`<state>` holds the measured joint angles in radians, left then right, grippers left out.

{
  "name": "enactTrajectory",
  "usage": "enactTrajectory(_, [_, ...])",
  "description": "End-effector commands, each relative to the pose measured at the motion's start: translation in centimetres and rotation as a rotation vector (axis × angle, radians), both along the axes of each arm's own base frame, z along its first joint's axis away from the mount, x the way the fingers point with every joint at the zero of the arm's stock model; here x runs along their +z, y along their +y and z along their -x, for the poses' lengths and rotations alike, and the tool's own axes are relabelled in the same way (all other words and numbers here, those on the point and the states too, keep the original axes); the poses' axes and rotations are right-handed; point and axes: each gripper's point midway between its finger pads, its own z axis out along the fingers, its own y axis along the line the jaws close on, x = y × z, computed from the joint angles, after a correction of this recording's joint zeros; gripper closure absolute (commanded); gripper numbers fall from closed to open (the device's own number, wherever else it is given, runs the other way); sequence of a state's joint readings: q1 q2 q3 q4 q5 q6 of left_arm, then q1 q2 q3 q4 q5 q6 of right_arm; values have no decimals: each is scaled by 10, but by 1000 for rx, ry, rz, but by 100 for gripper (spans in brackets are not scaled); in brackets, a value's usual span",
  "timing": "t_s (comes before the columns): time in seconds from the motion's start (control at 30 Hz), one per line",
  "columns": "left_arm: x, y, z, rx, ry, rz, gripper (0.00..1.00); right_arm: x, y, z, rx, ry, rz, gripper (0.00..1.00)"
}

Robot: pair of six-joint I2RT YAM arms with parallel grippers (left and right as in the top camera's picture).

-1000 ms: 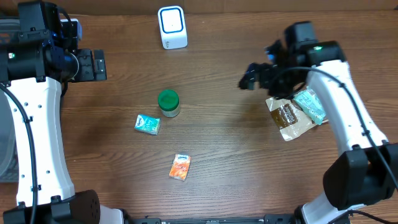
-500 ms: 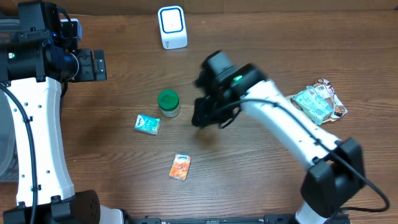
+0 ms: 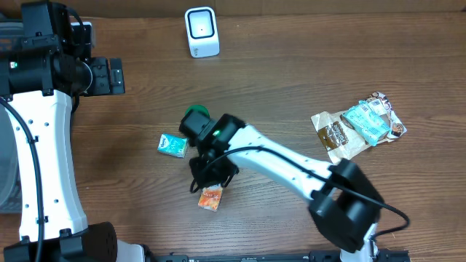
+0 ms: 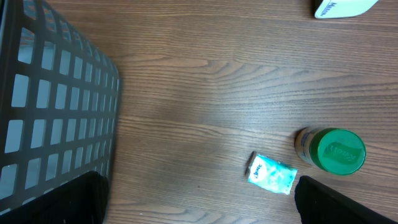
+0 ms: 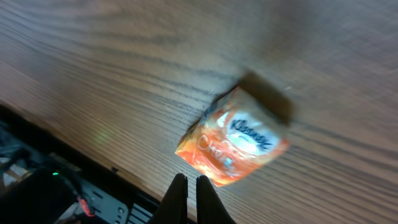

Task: Scan the item barcode
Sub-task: 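Move the right gripper to the orange Kleenex pack and grasp it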

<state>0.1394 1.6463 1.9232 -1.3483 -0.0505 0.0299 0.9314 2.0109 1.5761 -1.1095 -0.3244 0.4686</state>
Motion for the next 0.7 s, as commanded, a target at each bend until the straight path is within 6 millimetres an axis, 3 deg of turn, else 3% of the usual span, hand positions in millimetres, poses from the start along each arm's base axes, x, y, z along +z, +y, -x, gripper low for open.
enactTrajectory(0.0, [-1,3,0,-5,8,-14,0,-19,0,9,-16,37,53,96])
enactTrajectory(0.27, [-1,3,0,-5,8,-14,0,-33,-1,25,-6,60,105,96])
enactTrajectory(0.47, [-1,3,0,-5,8,-14,0,-55,-12,32,-65,89,138,96])
enactTrajectory(0.67, [-1,3,0,-5,8,-14,0,-57,-26,13,-75,60,158,96])
